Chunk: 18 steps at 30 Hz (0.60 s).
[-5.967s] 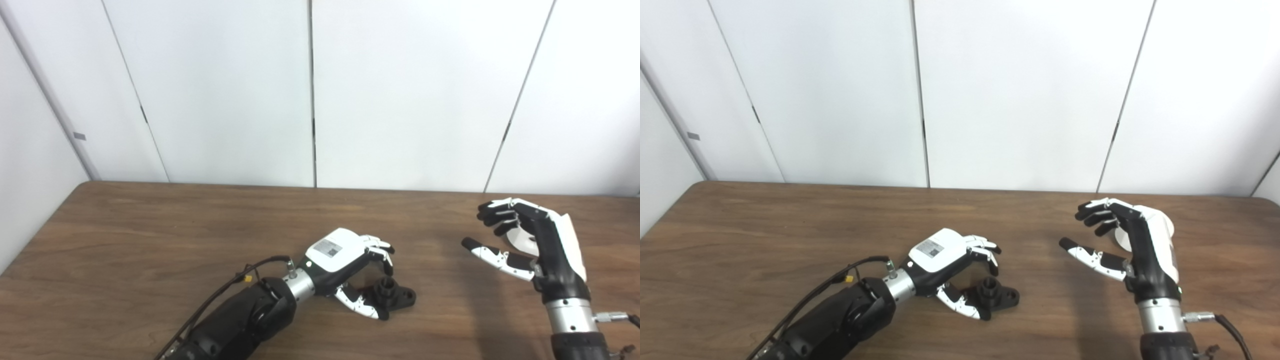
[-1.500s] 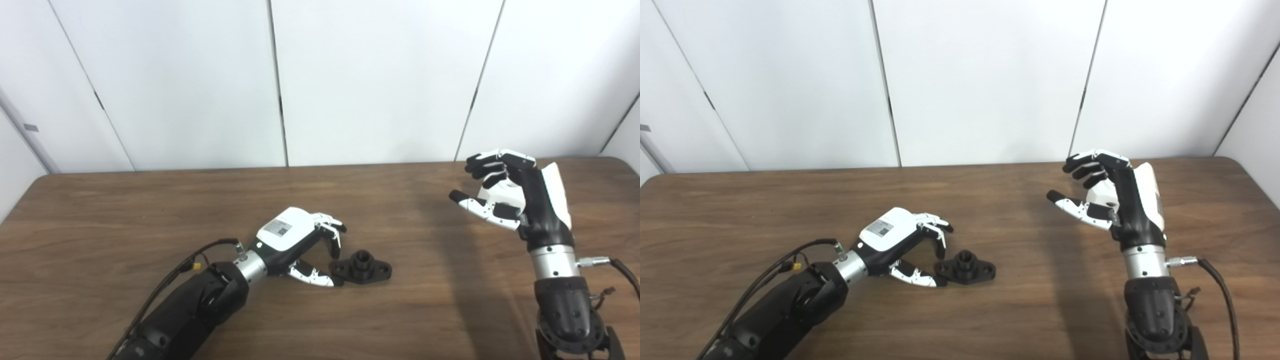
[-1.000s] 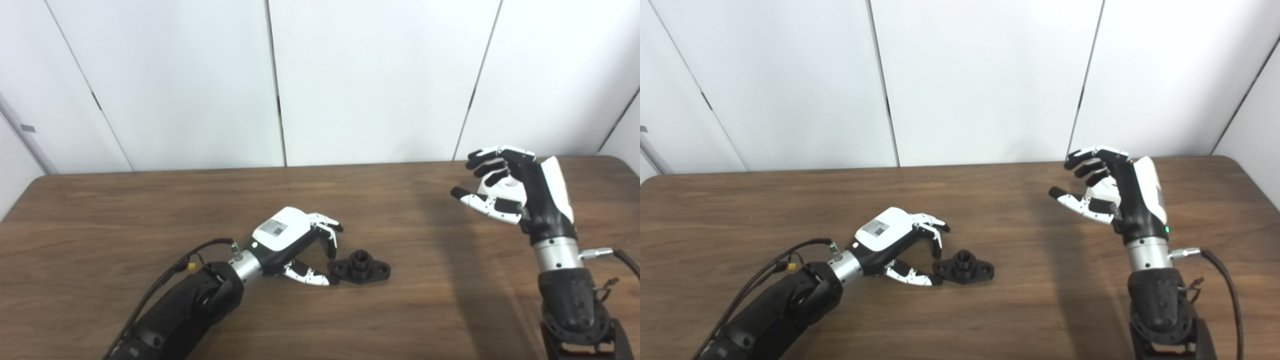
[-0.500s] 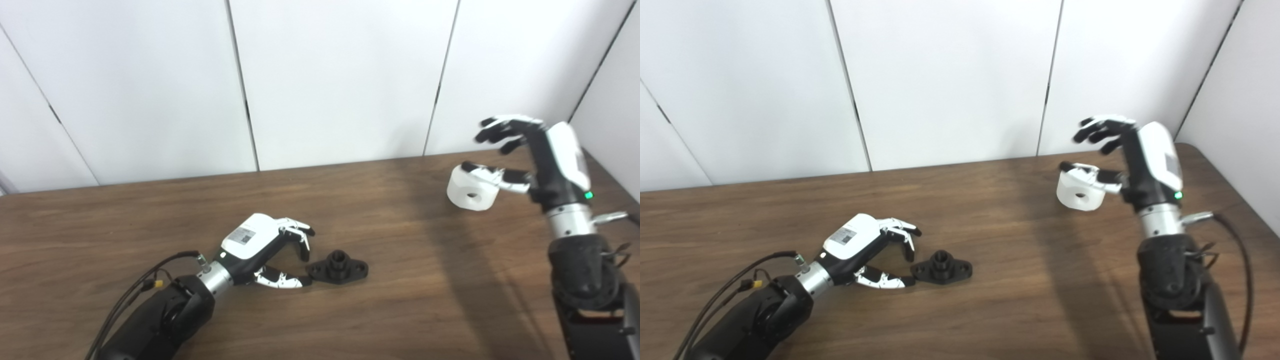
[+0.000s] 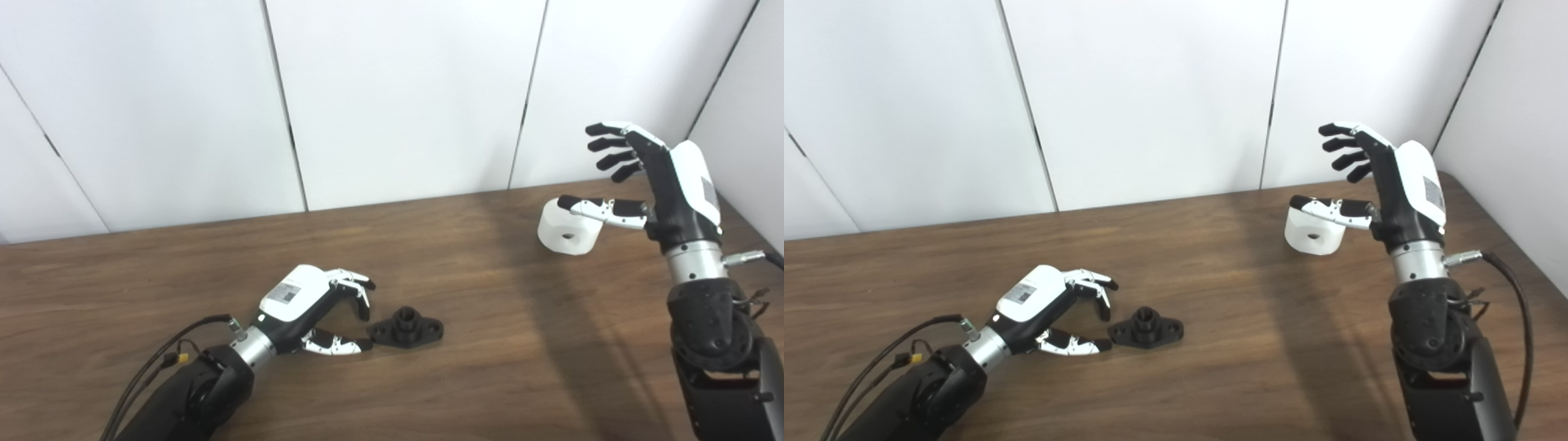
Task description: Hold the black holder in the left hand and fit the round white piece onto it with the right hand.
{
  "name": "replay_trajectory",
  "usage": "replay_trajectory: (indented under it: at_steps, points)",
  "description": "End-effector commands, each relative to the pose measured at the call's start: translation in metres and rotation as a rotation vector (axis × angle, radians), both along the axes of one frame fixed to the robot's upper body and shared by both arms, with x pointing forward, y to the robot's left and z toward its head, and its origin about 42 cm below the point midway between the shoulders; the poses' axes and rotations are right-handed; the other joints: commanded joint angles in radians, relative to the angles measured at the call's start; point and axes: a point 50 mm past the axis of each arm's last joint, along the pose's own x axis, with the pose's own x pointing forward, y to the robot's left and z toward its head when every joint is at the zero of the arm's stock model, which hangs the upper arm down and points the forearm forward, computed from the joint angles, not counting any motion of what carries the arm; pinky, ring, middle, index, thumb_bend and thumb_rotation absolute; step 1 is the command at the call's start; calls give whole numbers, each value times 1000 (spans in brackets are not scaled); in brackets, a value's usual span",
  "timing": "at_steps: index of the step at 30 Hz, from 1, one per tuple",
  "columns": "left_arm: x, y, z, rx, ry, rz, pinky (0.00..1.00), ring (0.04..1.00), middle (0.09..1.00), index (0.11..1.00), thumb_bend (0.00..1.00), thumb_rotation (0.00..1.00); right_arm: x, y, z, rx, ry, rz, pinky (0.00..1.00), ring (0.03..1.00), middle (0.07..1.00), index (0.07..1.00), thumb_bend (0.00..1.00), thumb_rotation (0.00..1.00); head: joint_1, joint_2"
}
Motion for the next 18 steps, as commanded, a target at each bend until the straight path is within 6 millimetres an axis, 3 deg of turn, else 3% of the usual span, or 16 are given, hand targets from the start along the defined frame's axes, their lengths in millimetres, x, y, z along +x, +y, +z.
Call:
replay_trajectory:
  at_steps: [1, 5, 6, 9, 18]
  points:
    - [-22, 25, -43, 163, 162, 30, 628, 784, 782, 489, 524, 56, 2, 2, 22, -29, -99, 13, 468, 584, 672, 722, 616, 217, -2, 1]
    - [-22, 25, -41, 160, 181, 20, 620, 787, 793, 491, 523, 57, 3, 5, 22, -25, -102, 13, 470, 585, 672, 722, 612, 218, -7, 0]
    - [-22, 25, -41, 162, 183, 17, 617, 784, 796, 537, 757, 29, 3, 6, 22, -24, -102, 13, 471, 586, 673, 723, 611, 221, -9, -1]
    - [-21, 26, -42, 157, 178, -1, 604, 778, 798, 576, 951, 5, 4, 7, 20, -20, -101, 14, 472, 587, 675, 723, 611, 227, -13, -3]
    - [-21, 20, -40, 162, 202, -10, 616, 791, 808, 612, 1000, 23, 7, 9, 21, -23, -102, 12, 469, 593, 686, 727, 604, 241, -14, -4]
